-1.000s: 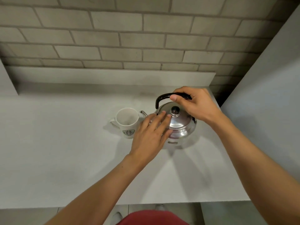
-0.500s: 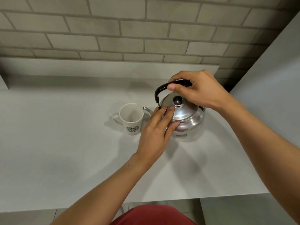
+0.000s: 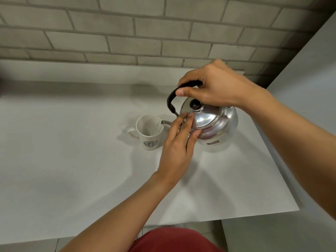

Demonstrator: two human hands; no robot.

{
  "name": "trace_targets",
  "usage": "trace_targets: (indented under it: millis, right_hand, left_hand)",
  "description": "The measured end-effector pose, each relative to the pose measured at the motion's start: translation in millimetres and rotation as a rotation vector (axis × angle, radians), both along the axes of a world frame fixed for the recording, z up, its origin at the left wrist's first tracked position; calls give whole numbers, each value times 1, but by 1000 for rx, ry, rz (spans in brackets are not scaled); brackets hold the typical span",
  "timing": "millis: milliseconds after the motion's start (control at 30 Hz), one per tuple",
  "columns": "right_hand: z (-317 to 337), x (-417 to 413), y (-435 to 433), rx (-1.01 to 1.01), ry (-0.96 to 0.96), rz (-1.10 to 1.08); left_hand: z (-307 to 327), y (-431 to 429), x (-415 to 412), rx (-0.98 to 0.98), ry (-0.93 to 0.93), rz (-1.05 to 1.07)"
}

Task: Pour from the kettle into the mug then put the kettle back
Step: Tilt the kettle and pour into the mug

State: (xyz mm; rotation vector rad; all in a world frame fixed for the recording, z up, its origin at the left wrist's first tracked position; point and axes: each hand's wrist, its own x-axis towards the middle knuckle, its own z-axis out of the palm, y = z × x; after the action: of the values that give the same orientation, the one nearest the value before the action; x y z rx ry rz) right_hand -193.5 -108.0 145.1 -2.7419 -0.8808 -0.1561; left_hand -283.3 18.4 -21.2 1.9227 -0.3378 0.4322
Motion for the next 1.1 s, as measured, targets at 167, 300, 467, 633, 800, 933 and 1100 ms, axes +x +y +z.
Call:
trace_targets:
  millis: [167,300,467,633,800,933,1100]
  right_hand:
    - [10,1,7,-46,-13,45]
    - [15,2,10,-69,-10,47]
    - [19,6,13,-107,-12,61]
    - [26,5,15,-132,-13,61]
    - [32,2,20,-155,-15,49]
    - [35,0,23,-178,-27,48]
    - [39,0,25,-190,-29,63]
  left_hand:
    - [5,-3,-2,-41,-2,7]
    - [8,-6,-2,-64,-8,22]
    - [10,-9,-3,-102,-9,39]
    - [15,-12,-3,-118,-12,47]
    - [20,-15,-3,-153,16,34]
    - [21,-16,-4,-171,18,28]
    - [23,-18,-4,-206,29,20]
